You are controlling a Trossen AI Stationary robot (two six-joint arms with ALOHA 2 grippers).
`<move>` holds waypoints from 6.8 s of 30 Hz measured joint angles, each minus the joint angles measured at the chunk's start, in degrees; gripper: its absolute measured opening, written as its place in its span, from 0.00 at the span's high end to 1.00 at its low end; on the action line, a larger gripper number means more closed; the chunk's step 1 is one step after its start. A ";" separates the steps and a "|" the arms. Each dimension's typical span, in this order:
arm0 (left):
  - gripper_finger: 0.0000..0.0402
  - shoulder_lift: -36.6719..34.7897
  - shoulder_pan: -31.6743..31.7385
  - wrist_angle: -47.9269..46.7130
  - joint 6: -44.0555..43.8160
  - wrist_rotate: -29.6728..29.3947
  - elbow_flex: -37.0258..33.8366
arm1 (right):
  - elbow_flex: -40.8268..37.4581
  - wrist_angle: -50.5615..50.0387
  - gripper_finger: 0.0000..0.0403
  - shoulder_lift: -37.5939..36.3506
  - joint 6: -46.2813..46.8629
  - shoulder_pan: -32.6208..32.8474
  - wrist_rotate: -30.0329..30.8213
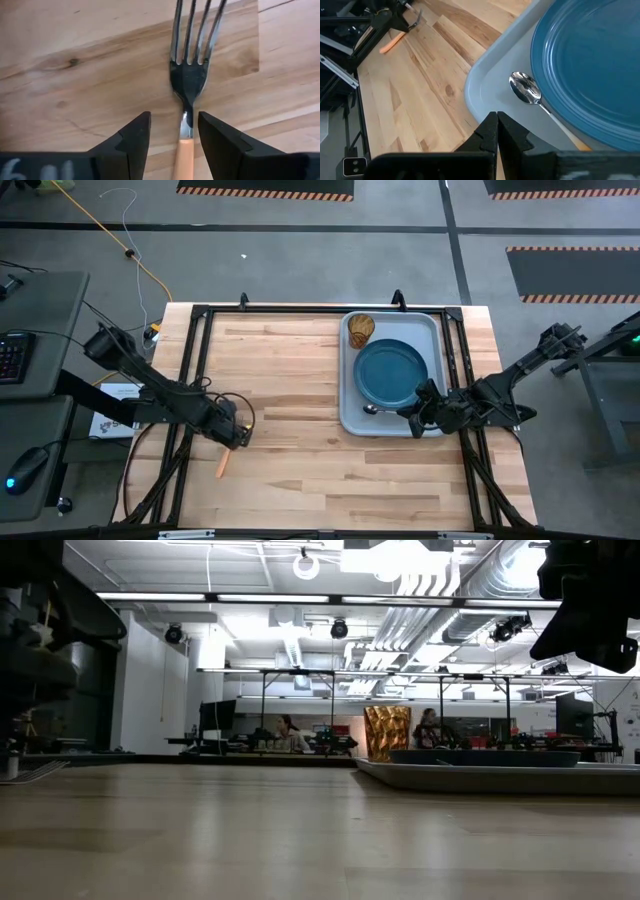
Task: Pick and place plate/cup/fork/spoon on tray
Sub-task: Put the light orange fork on the gray tray to the bottom of the orange spoon
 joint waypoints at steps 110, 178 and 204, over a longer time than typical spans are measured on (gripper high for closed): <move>0.62 26.29 26.01 1.94 71.80 -7.61 62.73 | 0.06 31.82 1.00 10.10 -11.29 -19.36 -6.47; 0.61 -1.77 29.16 44.08 69.94 -17.10 31.54 | 43.88 -29.24 1.00 62.74 -102.18 -32.15 -52.74; 0.61 -1.77 29.16 44.05 71.89 -17.08 31.58 | 43.82 -29.89 0.69 64.74 -101.96 -32.16 -51.35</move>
